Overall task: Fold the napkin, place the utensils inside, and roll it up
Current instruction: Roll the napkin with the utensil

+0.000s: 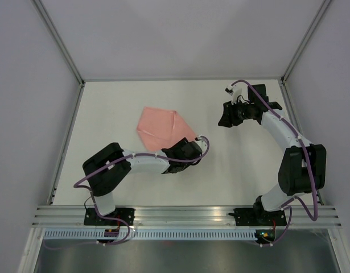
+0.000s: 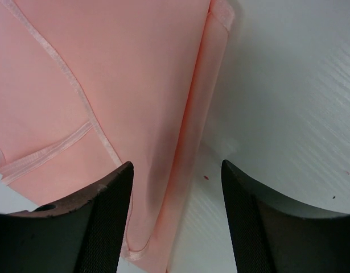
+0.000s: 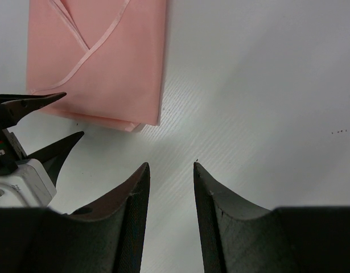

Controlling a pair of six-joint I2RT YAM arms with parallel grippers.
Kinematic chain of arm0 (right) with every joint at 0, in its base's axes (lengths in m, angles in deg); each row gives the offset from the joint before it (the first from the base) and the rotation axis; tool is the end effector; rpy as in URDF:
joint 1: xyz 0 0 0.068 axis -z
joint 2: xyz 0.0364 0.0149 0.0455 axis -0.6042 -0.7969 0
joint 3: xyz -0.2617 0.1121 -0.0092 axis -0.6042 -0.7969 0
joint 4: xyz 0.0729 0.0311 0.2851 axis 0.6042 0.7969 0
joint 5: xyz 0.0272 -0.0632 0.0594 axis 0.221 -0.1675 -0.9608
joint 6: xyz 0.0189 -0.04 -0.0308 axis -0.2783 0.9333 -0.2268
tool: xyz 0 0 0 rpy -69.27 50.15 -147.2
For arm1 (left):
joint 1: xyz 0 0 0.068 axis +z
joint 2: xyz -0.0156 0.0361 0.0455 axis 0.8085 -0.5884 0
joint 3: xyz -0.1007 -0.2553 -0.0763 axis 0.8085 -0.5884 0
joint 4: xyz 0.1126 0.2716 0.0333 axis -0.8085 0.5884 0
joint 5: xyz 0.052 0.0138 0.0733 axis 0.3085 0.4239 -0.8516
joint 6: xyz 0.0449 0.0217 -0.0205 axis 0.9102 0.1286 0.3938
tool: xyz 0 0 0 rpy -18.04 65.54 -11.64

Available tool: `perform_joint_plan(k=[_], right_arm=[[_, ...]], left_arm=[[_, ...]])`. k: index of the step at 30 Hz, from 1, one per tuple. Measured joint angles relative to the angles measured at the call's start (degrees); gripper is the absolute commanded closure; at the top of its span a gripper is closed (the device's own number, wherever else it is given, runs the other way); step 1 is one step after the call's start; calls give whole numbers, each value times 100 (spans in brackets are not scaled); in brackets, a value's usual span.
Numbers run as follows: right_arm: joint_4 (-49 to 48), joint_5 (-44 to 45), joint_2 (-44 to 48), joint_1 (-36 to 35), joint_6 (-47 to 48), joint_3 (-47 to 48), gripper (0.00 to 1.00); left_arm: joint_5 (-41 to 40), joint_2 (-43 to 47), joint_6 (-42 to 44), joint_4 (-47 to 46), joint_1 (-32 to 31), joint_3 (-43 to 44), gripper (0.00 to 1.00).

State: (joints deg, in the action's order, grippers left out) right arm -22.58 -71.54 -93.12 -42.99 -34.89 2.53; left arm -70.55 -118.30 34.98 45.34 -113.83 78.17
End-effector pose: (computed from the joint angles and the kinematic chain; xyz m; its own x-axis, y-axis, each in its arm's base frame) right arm 0.3698 0.0590 0.2669 -0.6677 -0.2434 -0.7035 -0.6049 0.7282 0.3222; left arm 0.2060 -0.3207 0.1400 -0.3523 0.7540 -0.5545 0.6422 0.6257 0.4428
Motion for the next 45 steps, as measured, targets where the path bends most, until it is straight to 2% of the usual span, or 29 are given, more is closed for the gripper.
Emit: perform_joint_plan(k=[11, 26, 40, 45], right_arm=[[-20, -7, -68, 7, -31, -2, 58], [-11, -107, -68, 59, -28, -2, 57], [85, -138, -68, 79, 13, -2, 57], [195, -133, -68, 81, 92, 0, 58]], left_arm=[[-236, -243, 129, -376, 2, 37, 40], [225, -450, 140, -549, 249, 240, 50], [905, -723, 140, -551, 444, 599, 75], [1093, -785, 144, -549, 490, 686, 80]])
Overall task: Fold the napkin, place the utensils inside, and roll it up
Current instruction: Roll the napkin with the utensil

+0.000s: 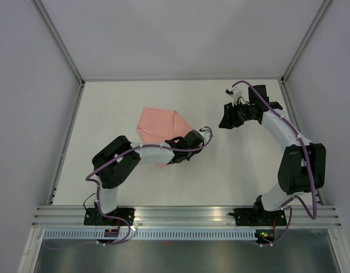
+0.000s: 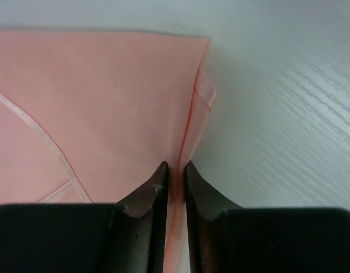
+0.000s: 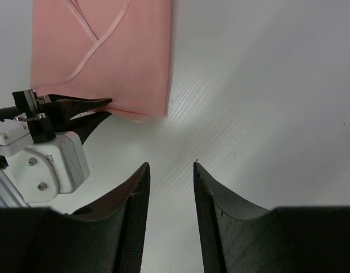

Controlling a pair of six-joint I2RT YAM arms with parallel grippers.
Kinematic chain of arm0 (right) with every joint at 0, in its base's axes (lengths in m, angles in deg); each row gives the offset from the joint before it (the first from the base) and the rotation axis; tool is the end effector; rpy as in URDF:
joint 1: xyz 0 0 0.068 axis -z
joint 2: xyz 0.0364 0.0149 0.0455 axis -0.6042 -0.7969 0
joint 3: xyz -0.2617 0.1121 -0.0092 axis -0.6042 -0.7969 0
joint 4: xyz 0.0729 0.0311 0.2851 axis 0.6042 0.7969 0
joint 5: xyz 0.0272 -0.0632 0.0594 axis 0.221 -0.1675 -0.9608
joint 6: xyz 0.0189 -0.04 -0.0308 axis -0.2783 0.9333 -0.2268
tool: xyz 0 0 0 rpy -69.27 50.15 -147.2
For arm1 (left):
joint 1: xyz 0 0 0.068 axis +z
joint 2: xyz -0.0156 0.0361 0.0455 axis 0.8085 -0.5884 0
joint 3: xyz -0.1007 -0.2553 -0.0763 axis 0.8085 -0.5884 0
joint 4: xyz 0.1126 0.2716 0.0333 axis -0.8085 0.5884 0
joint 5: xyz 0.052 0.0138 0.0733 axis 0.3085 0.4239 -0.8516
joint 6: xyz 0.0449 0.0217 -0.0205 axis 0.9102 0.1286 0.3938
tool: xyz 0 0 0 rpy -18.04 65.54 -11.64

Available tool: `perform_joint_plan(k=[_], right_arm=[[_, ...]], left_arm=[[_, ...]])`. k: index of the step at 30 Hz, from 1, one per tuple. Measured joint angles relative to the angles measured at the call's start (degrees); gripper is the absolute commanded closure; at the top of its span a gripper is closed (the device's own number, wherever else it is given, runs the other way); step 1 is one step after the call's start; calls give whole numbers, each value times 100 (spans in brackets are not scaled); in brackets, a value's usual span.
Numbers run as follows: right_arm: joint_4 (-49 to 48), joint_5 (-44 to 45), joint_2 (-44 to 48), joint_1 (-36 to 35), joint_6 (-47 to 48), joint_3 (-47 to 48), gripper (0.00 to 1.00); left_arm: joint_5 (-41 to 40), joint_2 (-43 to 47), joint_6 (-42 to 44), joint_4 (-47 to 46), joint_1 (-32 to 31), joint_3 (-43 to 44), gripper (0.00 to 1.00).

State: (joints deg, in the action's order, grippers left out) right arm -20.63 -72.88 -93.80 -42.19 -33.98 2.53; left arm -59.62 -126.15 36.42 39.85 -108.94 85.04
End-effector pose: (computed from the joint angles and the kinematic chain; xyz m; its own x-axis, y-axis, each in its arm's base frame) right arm 0.3692 0.0543 0.2610 -0.6910 -0.2450 -0.6801 -0.5998 0.7195 0.3501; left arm 0.2515 -0.3398 0.1284 -0.3604 0.6955 -0.6215 0.7038 0.6401 0.3082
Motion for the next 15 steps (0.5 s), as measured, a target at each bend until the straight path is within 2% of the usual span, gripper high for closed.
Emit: perform_joint_plan(k=[1, 3, 4, 6, 15], right_arm=[[26, 2, 0, 0, 20, 0, 58], [87, 7, 2, 0, 76, 0, 58], [120, 13, 9, 0, 107, 0, 58], [181, 24, 35, 4, 179, 0, 58], [511, 205, 621, 129, 662, -55, 58]], left_arm=[[48, -13, 0, -2, 9, 22, 86], [179, -44, 11, -2, 20, 66, 88], [234, -61, 15, -22, 22, 79, 94], [341, -83, 20, -24, 28, 118, 98], [990, -92, 20, 2, 59, 214, 98]])
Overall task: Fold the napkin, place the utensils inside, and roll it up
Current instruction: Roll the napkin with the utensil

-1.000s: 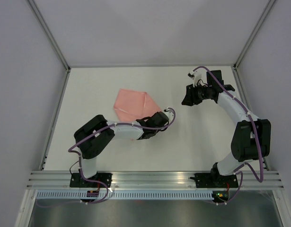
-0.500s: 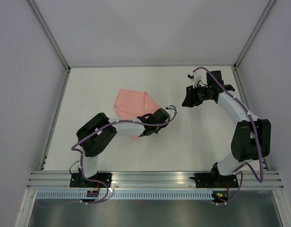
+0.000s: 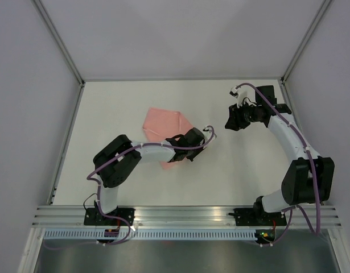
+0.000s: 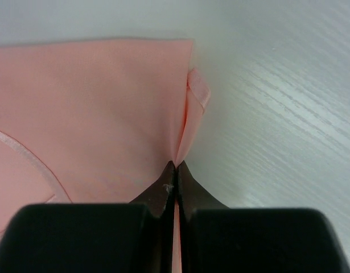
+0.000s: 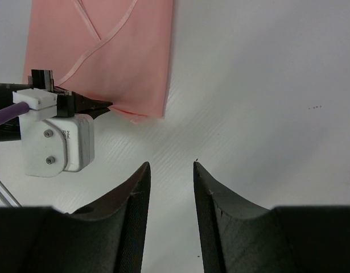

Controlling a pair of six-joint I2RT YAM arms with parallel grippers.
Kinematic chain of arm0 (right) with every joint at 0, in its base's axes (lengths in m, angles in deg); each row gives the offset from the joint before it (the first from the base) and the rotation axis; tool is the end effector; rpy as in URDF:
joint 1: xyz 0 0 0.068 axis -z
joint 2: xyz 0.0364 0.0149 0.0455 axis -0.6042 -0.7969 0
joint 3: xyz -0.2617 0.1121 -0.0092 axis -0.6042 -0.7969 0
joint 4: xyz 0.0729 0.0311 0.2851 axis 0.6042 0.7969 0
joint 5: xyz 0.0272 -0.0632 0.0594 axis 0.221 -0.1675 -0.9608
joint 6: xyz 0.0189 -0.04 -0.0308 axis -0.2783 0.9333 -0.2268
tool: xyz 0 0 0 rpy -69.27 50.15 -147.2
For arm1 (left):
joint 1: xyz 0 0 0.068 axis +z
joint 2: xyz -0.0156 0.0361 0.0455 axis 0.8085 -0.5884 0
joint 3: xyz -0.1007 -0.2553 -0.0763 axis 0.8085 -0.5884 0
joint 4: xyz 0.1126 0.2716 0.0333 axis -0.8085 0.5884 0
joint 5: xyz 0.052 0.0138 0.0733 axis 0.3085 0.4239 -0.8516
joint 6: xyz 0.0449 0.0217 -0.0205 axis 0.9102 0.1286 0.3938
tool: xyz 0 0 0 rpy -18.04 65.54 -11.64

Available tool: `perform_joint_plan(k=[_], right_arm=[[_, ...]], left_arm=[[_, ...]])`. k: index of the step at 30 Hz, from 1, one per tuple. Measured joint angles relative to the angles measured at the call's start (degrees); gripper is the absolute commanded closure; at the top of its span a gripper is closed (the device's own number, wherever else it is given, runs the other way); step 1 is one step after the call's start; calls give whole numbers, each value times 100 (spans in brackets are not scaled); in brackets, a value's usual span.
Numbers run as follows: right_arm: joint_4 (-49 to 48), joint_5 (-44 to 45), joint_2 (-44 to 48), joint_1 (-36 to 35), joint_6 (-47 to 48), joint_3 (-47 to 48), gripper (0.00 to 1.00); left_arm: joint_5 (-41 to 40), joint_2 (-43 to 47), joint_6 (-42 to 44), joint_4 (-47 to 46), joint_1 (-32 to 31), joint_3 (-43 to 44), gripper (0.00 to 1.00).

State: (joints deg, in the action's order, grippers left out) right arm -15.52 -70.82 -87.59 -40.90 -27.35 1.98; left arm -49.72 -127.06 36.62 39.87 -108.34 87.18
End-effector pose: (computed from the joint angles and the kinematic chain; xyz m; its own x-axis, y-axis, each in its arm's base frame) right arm 0.3449 0.0433 0.2886 -0.6227 -0.3198 -0.7141 -0.6479 0.7225 0.2415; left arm 0.2562 -0.3489 0.1325 -0.3465 0.6755 -0.6508 0.7916 0.5829 0.1836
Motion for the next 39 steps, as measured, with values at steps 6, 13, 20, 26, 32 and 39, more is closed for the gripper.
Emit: perform_joint_plan(k=[6, 13, 20, 26, 32, 39], right_arm=[[155, 94, 372, 48, 337, -216, 58], [356, 192, 573, 61, 684, -608, 58], [562, 249, 901, 63, 1082, -920, 57], [588, 251, 1115, 63, 1329, -1126, 56], [588, 254, 1117, 63, 1421, -1174, 56], [588, 254, 1113, 63, 1447, -1174, 54]], left_arm=[[660, 59, -4, 68, -7, 13, 98], [1300, 125, -4, 387, -201, 55, 98], [1867, 109, -17, 750, -527, 175, 98], [1945, 94, -81, 804, -542, 210, 82], [1738, 160, -142, 872, -542, 210, 62], [1403, 470, -149, 949, -452, 210, 50]])
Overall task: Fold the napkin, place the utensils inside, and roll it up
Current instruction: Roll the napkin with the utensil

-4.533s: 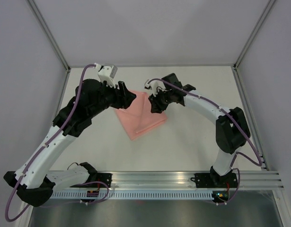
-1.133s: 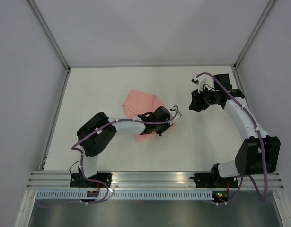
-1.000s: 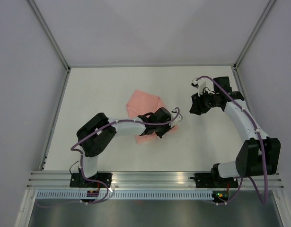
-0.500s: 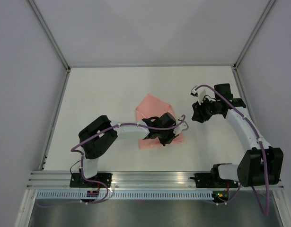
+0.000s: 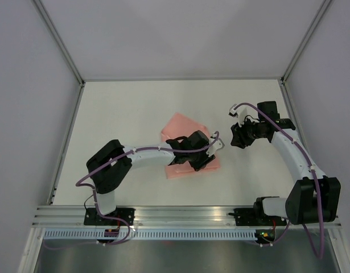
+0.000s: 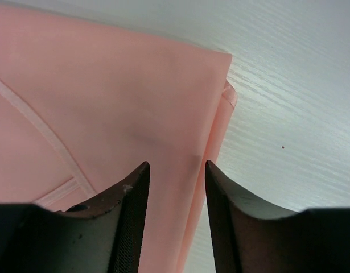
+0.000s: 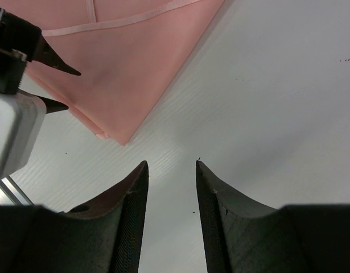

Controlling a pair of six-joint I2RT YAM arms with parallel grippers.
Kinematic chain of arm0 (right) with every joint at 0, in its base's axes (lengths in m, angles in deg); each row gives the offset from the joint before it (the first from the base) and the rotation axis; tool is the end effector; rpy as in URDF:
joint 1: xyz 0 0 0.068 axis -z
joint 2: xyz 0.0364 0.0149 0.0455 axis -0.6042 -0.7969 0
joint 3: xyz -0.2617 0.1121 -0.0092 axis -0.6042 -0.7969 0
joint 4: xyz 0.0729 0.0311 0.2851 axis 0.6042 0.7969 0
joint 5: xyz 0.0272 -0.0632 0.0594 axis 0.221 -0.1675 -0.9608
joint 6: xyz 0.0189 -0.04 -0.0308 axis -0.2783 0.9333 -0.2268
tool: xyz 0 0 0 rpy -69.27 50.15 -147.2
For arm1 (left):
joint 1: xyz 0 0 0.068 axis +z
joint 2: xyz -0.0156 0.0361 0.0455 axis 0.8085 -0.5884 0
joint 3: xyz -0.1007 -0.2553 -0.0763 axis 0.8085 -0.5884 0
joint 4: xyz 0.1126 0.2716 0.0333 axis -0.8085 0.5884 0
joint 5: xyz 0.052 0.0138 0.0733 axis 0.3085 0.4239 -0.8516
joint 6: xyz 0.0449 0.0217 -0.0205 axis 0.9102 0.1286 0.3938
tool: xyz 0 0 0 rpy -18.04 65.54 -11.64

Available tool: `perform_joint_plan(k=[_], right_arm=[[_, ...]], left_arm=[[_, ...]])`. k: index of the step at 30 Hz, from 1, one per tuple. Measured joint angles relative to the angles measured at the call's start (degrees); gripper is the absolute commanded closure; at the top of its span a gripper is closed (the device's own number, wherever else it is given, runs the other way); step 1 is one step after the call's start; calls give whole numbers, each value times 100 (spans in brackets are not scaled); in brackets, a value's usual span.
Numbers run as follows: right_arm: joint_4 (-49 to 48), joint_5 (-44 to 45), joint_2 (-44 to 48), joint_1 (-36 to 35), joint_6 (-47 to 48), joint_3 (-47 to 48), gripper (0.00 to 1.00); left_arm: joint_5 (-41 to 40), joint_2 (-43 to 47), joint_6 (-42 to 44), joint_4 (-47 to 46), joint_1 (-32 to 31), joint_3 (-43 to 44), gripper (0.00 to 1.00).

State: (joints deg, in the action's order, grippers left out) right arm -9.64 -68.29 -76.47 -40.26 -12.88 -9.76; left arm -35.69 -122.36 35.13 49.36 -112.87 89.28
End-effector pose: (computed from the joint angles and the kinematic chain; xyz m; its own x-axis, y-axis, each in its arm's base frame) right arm 0.2831 0.0348 0.2692 -0.5379 -0.5043 -0.6756 -0.7513 0.6503 0.1128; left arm 0.2161 -0.3655 0.1658 -0.3217 0.7015 -0.6359 0.9157 0.4013 -0.0207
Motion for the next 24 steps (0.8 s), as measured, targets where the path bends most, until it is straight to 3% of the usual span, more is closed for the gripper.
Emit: perform_joint_plan(k=[13, 24], right_arm=[[-22, -22, 4, -144, 267, -15, 47], [-986, 581, 378, -2575, 428, -1130, 24]], left_arm=[[-289, 1110, -299, -155, 332, -284, 44], [-1353, 4017, -2068, -111, 1526, -1202, 39]])
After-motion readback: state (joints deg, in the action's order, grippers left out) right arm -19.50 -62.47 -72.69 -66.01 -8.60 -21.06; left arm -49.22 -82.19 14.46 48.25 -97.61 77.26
